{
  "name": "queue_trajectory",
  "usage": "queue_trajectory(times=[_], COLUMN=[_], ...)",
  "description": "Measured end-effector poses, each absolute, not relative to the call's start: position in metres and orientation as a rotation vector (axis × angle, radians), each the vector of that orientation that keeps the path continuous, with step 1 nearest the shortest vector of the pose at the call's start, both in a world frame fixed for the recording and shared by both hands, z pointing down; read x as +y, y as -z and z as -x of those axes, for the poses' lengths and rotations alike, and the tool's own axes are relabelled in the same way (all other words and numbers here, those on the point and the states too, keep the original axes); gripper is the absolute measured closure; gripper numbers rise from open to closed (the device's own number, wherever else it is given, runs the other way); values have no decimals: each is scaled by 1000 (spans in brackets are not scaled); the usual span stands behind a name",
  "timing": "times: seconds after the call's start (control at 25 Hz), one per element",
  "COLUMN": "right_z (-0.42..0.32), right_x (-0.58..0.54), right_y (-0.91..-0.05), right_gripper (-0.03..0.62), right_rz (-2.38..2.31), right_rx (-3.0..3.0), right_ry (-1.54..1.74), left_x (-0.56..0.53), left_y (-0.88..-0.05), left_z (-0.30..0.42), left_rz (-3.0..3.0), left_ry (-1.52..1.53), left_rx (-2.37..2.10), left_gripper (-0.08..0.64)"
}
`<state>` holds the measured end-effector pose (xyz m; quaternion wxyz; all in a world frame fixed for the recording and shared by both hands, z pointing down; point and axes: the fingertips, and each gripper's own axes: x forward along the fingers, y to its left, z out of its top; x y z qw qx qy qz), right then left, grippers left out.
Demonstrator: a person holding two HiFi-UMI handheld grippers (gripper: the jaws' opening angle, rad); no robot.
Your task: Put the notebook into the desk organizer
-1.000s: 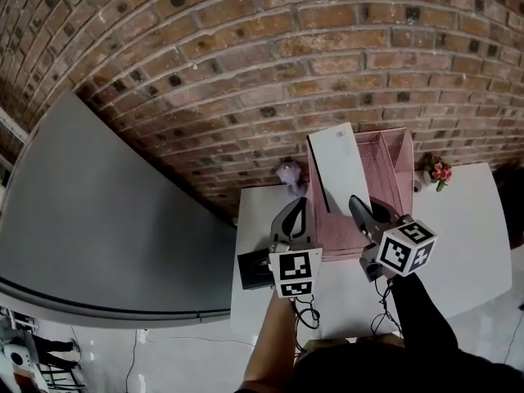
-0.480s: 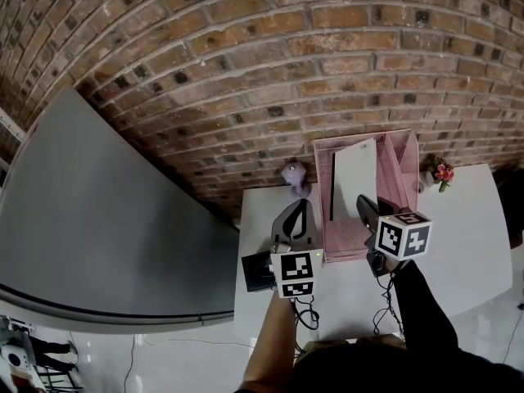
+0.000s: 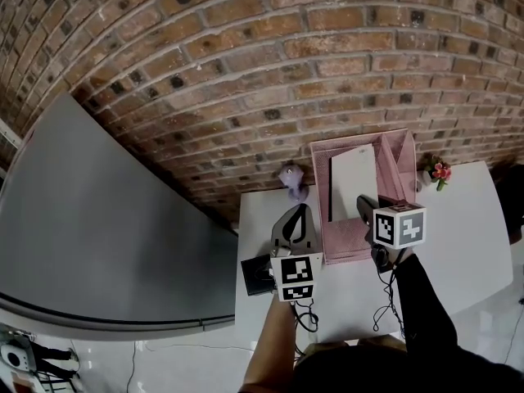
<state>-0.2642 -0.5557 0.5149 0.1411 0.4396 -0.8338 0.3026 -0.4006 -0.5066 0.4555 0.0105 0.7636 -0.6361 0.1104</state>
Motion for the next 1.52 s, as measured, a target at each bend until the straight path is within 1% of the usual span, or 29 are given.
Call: queue_trajectory(times=[0.36,0.52,0.56,0.6,0.72,0.8,0.92,0.96,1.08,1.52], right_z=[257,253,254,255,257,256,254,253,250,247], right_x=[-557,-559,-558,-556,-550,-548,-549,-549,-548,-539], right_y=[-523,-528,-530,-532,-538,-540,-536,-535,-535,-530], right_gripper=[496,426,394,310,289,262,249,225,218,218], right_rz=[-1301,-1288,-1265,-1239,-1212,-1226,-1250,-1258,-1272,-1238], right_rx=[-2338,-2309,-2311,-2314,-2307,-2302,-2297,-2292,-2290,-2358], right_ry=[-844,-773,-773,-776,-765,-755,-689,-658,-616,-661], left_x=[-504,-503,-503,-503,-502,-502,-501,-501,-500,-499], left_y=[-455,-453,-453,-454,-454,-454,-454,-454,-454,-451], left_z=[401,399,398,397,392,390,389,388,387,373], left_rz=[-2380,-2381,-2383,-2385,-2397,-2404,-2411,-2412,-2417,-2430], left_ry=[-342,-326,-327,-328,-337,-342,-349,-350,-351,-371], left_rx=[-1971,-1965,-1964,-1961,-1942,-1933,-1928,-1926,-1922,-1907], left_gripper=[554,554,554,554,554,554,554,554,554,554])
